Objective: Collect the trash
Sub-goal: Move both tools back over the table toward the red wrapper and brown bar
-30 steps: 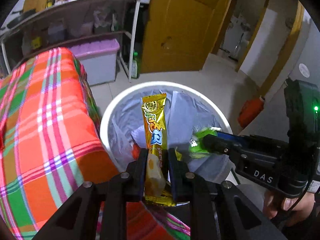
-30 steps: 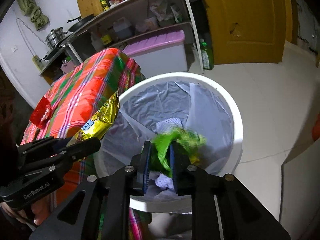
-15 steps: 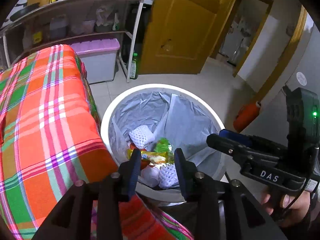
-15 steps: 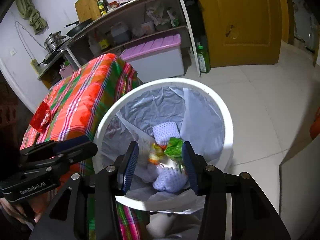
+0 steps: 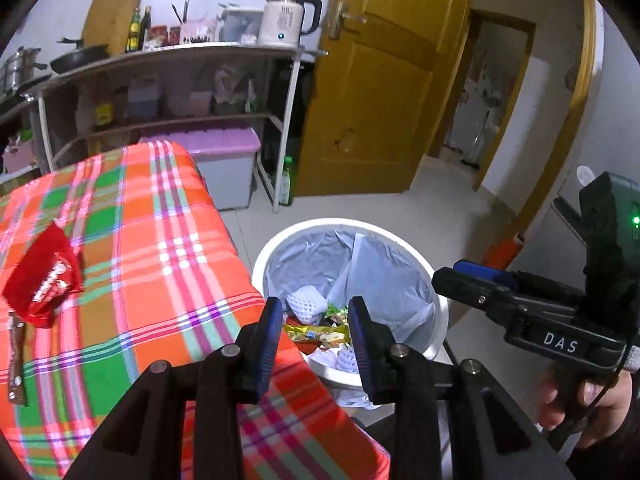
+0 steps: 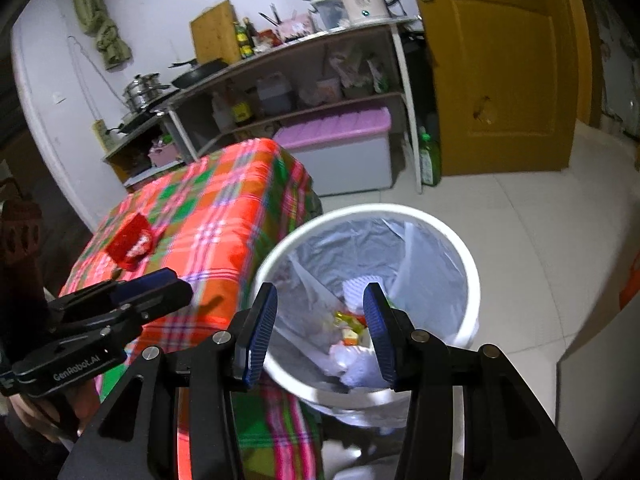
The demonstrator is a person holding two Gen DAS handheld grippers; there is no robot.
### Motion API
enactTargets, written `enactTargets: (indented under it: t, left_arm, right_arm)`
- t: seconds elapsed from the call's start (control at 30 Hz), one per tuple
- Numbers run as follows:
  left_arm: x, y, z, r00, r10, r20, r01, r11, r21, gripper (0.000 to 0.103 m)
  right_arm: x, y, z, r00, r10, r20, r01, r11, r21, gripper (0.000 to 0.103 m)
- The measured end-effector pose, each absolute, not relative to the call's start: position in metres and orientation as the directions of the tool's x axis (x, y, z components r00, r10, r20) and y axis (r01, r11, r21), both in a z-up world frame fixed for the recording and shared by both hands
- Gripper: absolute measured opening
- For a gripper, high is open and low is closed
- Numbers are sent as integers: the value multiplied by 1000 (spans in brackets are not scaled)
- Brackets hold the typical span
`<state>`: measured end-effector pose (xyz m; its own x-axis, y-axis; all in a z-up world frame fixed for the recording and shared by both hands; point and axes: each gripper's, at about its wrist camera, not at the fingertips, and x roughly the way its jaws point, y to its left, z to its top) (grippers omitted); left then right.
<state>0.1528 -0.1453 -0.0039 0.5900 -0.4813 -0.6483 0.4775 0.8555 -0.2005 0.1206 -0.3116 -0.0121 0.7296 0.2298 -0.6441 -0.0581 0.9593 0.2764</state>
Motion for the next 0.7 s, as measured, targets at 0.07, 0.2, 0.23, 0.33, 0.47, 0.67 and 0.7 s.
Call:
enactTargets:
  t: [0.07, 0.2, 0.23, 0.33, 0.47, 0.67, 0.7]
  left_arm:
    - [145, -139, 3, 607, -480, -634, 475, 858, -195, 34]
    - [129, -125, 14, 638, -473, -608, 463, 866, -188, 34]
    - [126, -122, 17, 646, -470, -602, 458, 869, -187, 34]
    - [116, -111, 23, 664, -464, -586, 444, 875, -190, 34]
    - [105, -94, 30, 690, -449, -568, 421, 887, -189, 34]
    - [87, -71, 38, 724, -419, -548, 386, 905, -182, 34]
    - [85, -68, 39, 730, -413, -545, 378, 908, -180, 34]
  right_arm:
    - [116, -304, -5, 737, 235, -634, -75, 960, 268, 46]
    - [105, -285, 9, 749, 243, -616, -113, 963, 243, 46]
    - [102, -282, 12, 752, 244, -612, -120, 964, 237, 46]
    - [94, -270, 19, 759, 252, -600, -144, 964, 223, 46]
    - [85, -256, 27, 767, 263, -585, -171, 963, 208, 46]
    - [71, -241, 36, 786, 283, -550, -206, 958, 197, 46]
    - [69, -238, 37, 788, 286, -546, -212, 957, 196, 46]
